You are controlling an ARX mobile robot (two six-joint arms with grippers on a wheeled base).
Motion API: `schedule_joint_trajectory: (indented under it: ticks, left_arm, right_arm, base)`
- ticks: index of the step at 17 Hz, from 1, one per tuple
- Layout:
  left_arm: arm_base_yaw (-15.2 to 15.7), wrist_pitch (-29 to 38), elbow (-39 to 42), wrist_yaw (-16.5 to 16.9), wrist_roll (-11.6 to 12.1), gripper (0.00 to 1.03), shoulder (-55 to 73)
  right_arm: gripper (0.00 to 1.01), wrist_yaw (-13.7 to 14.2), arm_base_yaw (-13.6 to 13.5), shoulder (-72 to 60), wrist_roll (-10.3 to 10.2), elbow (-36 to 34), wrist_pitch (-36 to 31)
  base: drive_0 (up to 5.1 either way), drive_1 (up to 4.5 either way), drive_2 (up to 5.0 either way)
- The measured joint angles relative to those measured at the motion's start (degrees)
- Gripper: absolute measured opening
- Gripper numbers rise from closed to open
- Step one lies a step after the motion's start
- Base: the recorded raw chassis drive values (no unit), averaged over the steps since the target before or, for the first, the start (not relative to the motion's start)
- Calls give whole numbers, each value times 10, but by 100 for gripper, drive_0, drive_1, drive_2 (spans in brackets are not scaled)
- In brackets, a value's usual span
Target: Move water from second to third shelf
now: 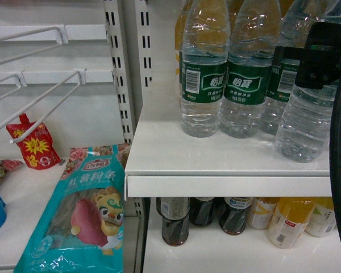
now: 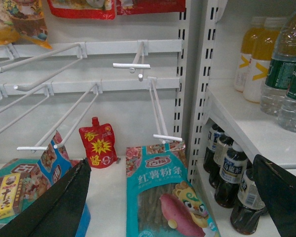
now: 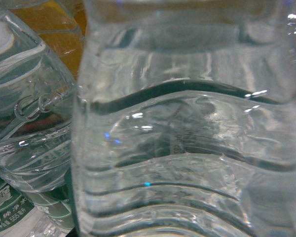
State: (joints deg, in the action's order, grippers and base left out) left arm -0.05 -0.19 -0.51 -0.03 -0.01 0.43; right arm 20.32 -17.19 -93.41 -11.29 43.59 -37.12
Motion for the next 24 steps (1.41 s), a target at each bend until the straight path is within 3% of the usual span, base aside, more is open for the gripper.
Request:
schedule_joint_trajectory:
  ticks: [1, 5, 6, 9, 16, 21, 24]
  left_arm:
    - [0, 0, 0, 0, 0, 98, 0]
    - [0, 0, 0, 0, 0, 98, 0]
    - [0, 0, 0, 0, 0, 98, 0]
    - [0, 0, 0, 0, 0, 98, 0]
    - [0, 0, 0, 0, 0, 98, 0]
    - [0, 0, 0, 0, 0, 98, 0]
    - [0, 0, 0, 0, 0, 98, 0]
  right_arm:
    - [46, -2, 0, 0, 4, 0, 2]
    - [94, -4, 0, 0, 6, -2, 12]
    - [100, -4, 0, 1, 6, -2, 13]
    - [98, -8, 0, 7, 10, -2, 18]
    - [98, -8, -26, 75, 68, -2, 83]
    - [98, -4, -26, 121, 82, -3, 161]
    - [98, -33, -12, 162, 83, -15, 183]
  base:
    - [0, 0, 0]
    - [0, 0, 0]
    - [0, 0, 0]
    - [0, 0, 0]
    - [0, 0, 0]
    - [0, 0, 0]
    - [0, 0, 0]
